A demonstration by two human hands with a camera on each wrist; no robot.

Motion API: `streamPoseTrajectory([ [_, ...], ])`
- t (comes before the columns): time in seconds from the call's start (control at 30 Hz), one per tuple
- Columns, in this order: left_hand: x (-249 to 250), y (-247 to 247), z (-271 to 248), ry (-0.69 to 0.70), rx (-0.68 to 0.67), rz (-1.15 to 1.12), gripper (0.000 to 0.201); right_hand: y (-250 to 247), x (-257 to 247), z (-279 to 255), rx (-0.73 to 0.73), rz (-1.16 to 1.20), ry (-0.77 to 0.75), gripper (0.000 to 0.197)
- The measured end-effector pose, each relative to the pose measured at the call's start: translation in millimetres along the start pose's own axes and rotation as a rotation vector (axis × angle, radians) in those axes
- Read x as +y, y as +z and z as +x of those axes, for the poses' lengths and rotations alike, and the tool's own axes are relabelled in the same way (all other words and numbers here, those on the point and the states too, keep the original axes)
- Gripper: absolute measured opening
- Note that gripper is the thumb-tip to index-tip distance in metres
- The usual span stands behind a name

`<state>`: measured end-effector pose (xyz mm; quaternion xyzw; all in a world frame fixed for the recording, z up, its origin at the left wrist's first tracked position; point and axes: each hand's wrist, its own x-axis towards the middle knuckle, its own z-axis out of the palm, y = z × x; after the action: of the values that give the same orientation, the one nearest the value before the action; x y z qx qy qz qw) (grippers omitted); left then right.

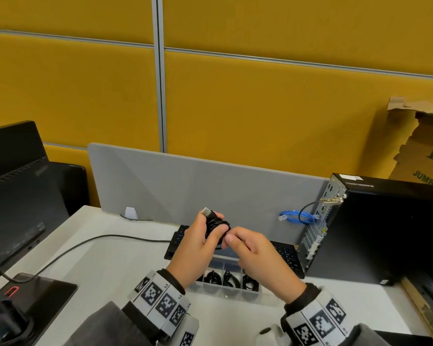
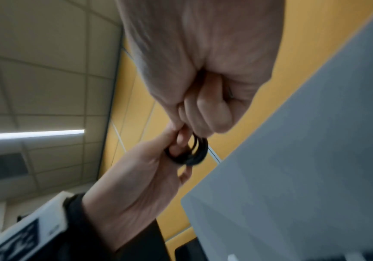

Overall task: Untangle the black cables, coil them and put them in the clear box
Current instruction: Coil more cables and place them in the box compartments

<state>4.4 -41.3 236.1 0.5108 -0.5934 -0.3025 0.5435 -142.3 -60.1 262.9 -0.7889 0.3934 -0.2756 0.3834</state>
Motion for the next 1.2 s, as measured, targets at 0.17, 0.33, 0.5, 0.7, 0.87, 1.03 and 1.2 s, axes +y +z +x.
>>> streamPoseTrajectory([
  [0.17, -1, -10, -4, -0.167, -0.112, -0.207, 0.013, -32, -1, -5, 0.219, -0.94, -0.478, 0.023],
  [0.33, 13, -10, -8, -0.323, -0.247, -0.808, 0.018, -30, 20, 7, 0.417, -0.393, -0.459, 0.016],
  [0.5, 8, -9, -12, -0.312, -0.272, -0.796, 0.029, -2, 16, 4, 0.348, 0.164, -0.146, 0.02],
  [0.7, 2, -9, -12, -0.362, -0.182, -0.748, 0.041, 8, 10, 0, 0.214, 0.615, 0.093, 0.02],
  [0.87, 0, -8, -13, -0.352, -0.115, -0.668, 0.04, 0, 9, -4, 0.048, 0.638, 0.16, 0.023],
  [1.03, 0, -4, -13, -0.302, -0.099, -0.62, 0.028, 8, 2, -5, 0.177, 0.456, 0.106, 0.03],
  [1.2, 2, 4, -15, -0.271, -0.008, -0.618, 0.012, 12, 10, -2, 0.211, 0.455, 0.118, 0.026],
])
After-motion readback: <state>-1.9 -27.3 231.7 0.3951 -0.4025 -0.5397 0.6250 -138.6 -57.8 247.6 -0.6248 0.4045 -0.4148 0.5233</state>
